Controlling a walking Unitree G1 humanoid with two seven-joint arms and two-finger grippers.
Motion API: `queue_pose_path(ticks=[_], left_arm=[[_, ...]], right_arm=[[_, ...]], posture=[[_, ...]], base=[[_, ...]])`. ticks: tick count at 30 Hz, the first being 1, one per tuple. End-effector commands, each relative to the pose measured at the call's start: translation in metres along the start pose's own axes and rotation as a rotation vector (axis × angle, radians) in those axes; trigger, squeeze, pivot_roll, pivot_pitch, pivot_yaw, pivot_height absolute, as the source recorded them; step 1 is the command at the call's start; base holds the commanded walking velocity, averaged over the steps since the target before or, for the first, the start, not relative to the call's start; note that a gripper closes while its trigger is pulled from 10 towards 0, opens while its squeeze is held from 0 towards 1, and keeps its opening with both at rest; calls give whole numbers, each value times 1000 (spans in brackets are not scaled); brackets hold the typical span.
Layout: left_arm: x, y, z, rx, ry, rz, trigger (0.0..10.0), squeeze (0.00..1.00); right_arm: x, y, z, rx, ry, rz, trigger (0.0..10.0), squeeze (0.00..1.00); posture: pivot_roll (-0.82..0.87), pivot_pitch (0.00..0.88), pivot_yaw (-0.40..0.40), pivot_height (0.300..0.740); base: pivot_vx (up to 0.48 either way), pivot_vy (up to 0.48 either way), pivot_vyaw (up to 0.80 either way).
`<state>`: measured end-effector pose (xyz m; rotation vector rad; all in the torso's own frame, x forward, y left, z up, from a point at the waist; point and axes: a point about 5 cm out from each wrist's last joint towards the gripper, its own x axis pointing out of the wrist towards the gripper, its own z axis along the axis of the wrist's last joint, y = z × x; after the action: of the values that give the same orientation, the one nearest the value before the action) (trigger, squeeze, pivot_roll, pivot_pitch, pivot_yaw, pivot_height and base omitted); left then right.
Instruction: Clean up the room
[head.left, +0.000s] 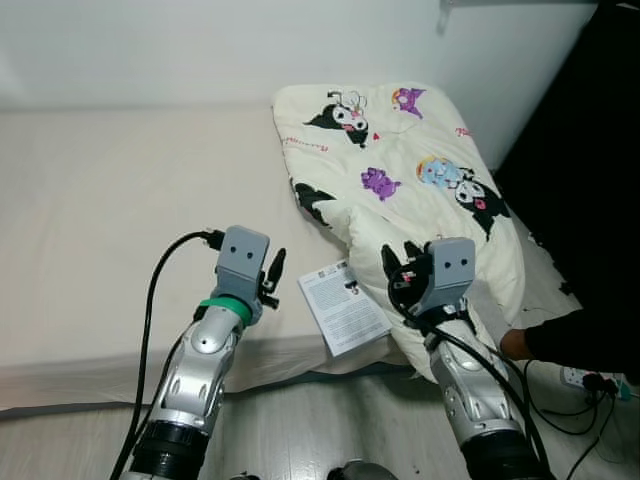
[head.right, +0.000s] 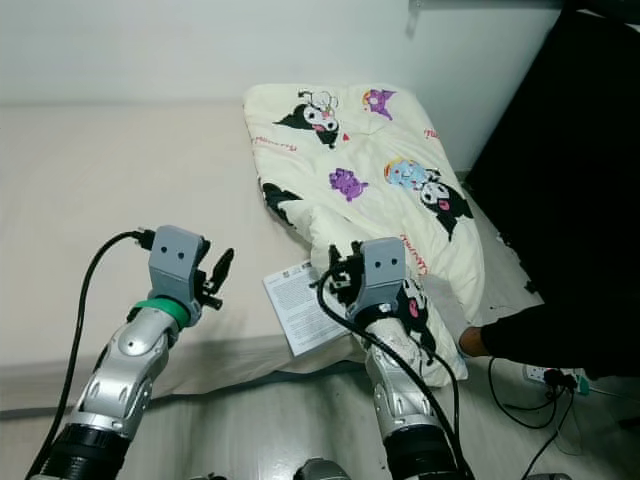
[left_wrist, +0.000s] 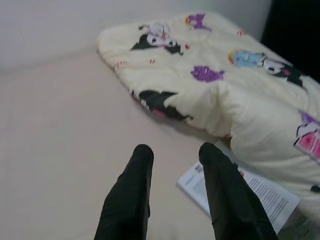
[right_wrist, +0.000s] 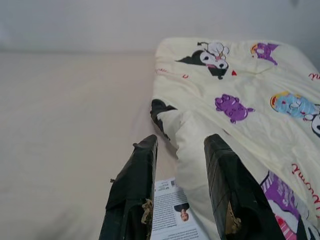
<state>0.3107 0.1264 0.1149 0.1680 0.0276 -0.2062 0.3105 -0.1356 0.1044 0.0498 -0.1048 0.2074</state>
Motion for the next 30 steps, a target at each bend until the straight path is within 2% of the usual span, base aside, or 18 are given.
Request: queue_pose_path(ticks=[1, 5, 16, 30], left_arm=[[-4, -1, -13, 10, 42, -1, 10000, 0], [-16, 0, -31, 71, 81, -31, 10000, 0], [-14, -3, -26, 59, 64, -38, 10000, 0], [-17, -1, -24, 62, 52, -40, 10000, 0]], right_arm=[[-4, -1, -4, 2, 21, -11, 10000, 0], [-6, -5, -4, 1, 23, -19, 10000, 0], [-6, -7, -3, -1, 24, -29, 10000, 0], [-8, -5, -4, 13, 26, -24, 10000, 0]], posture=[[-140, 44, 33, 725], [-145, 52, 31, 700], [-147, 56, 30, 640], [-139, 80, 40, 590]], base=[[0, 0, 0], [0, 0, 0], [0, 0, 0], [0, 0, 0]])
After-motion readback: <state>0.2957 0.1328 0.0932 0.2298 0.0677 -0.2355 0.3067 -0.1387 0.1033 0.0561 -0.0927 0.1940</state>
